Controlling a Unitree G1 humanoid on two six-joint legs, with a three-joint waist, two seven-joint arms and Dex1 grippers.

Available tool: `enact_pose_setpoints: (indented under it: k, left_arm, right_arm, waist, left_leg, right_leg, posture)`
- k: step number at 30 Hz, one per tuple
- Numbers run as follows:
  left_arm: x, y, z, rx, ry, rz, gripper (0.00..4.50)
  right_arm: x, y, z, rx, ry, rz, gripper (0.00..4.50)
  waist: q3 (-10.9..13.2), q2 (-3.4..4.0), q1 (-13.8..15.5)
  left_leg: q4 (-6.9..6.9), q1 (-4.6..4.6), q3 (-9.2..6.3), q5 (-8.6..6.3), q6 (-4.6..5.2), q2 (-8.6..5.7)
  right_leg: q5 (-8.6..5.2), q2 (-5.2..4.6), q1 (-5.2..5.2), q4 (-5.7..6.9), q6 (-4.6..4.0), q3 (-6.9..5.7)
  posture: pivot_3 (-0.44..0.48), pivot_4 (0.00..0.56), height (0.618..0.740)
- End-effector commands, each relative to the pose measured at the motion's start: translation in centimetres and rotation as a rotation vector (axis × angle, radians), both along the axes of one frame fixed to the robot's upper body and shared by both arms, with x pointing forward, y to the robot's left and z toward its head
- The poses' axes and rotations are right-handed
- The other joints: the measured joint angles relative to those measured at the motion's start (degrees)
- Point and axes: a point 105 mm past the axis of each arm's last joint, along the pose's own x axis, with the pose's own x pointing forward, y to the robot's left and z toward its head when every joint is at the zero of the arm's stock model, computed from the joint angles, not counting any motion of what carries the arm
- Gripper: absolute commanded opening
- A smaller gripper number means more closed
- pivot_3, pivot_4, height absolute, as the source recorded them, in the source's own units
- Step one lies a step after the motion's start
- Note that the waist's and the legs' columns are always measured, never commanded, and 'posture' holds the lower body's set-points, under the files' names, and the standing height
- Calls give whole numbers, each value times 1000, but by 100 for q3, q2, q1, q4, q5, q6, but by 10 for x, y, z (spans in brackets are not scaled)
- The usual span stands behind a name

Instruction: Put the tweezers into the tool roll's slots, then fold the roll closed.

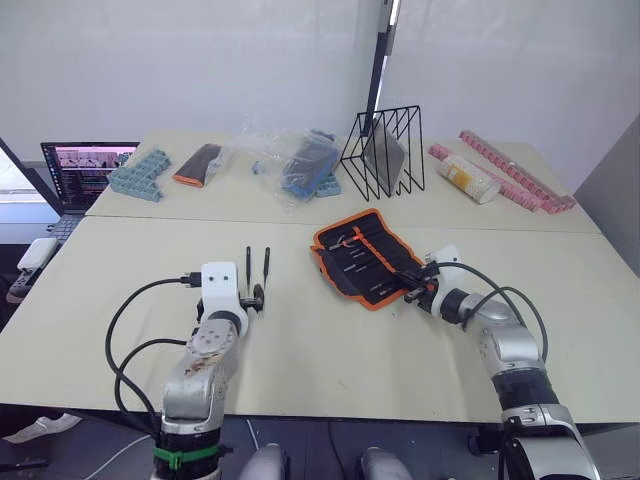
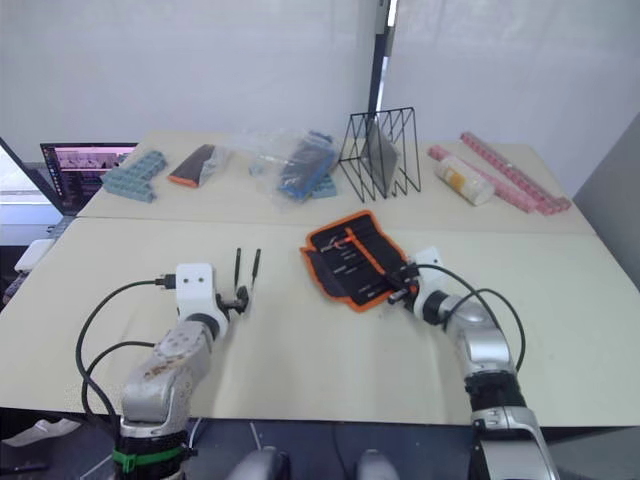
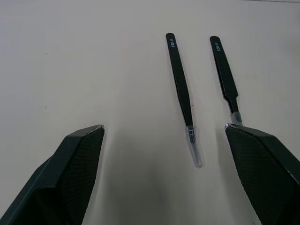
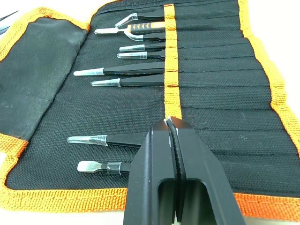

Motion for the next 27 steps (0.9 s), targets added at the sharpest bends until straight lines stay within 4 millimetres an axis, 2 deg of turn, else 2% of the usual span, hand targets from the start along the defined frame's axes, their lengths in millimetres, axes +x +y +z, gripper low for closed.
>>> enact_pose_setpoints:
  k: [1, 4, 17, 21, 22, 27]
  left_arm:
    - [10, 0, 8, -22, -49, 7, 3516]
    - [15, -4, 5, 4, -30, -5, 2573]
    - [27, -8, 1, 11, -29, -11, 2573]
    - [29, -8, -4, -37, -15, 1, 2573]
    - [28, -8, -5, -46, -11, 3, 2080]
    - [29, -9, -6, -70, -12, 3, 522]
  right_arm:
    - [0, -8, -2, -22, 11, -34, 0]
    - [0, -8, -1, -23, 8, -38, 0]
    - [-2, -9, -1, -21, 10, -47, 0]
    - [-1, -8, 0, -19, 9, -48, 0]
    - [-1, -8, 0, -19, 8, -48, 0]
    - [0, -9, 1, -21, 5, -56, 0]
  waist:
    - [0, 0, 0]
    - [0, 0, -1]
    - [0, 1, 23]
    - [0, 1, 22]
    - [0, 1, 22]
    - [-1, 2, 32]
  left_leg:
    - [0, -1, 0, 0, 0, 0]
    - [0, -3, 1, 0, 0, 0]
    - [0, -4, -1, 0, 0, -5]
    - [0, -4, -1, 0, 0, -5]
    - [0, -4, -1, 0, 0, -6]
    - [0, -3, -1, 0, 0, -7]
  right_leg:
    - [0, 0, -2, 0, 0, 0]
    - [1, 0, -5, 0, 1, 0]
    - [4, -3, -5, 2, 7, 0]
    - [4, -3, -5, 2, 7, 0]
    - [4, -3, -5, 2, 7, 0]
    - [5, -4, -3, 2, 8, 0]
  posture:
    - [0, 150, 739]
    - [0, 150, 739]
    - [0, 150, 739]
    - [0, 150, 739]
    - [0, 150, 739]
    - [0, 150, 739]
